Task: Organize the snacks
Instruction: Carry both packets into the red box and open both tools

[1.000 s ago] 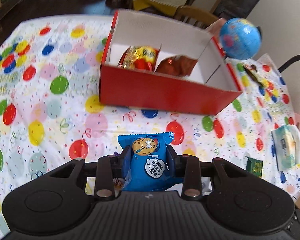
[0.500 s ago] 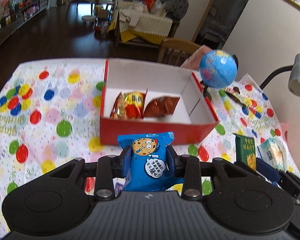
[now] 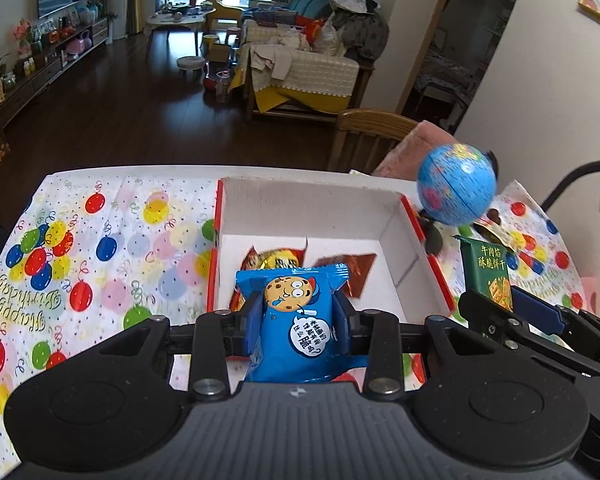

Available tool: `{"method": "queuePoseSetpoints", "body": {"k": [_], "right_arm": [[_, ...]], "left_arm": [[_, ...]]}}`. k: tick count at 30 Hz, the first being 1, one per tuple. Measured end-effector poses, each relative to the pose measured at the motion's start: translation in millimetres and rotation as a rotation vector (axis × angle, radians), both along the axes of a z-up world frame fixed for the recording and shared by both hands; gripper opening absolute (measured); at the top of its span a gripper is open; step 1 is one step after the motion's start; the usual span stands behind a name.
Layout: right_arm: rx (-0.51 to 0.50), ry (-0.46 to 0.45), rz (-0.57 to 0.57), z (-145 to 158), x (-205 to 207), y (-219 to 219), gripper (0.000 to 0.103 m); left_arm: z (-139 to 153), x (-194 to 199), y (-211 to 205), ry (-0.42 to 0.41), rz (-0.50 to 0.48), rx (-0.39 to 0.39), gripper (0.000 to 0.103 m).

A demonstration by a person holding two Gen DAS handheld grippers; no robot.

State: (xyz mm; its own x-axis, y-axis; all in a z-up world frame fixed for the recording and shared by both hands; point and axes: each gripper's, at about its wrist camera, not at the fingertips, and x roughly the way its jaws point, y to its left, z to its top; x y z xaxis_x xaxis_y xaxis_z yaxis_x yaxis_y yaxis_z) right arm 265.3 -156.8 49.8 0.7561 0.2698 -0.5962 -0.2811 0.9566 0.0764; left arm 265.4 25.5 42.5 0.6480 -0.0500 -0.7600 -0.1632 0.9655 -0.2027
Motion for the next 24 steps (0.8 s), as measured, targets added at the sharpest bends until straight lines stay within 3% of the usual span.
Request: {"method": "queuePoseSetpoints", "body": {"k": [14,24], "right_arm": [[-0.033,0.091,0.023,-49.9,77.7,8.2,0.043],[-0.068,0.17,0.066,-92.3,107.7,15.6,0.044]], "left_arm": [[-55.6,75.1,2.5,0.091,0.051,0.059,0.036],[-97.9,106.9,-2.6,0.168,0.048,0.094,0.036]]}}
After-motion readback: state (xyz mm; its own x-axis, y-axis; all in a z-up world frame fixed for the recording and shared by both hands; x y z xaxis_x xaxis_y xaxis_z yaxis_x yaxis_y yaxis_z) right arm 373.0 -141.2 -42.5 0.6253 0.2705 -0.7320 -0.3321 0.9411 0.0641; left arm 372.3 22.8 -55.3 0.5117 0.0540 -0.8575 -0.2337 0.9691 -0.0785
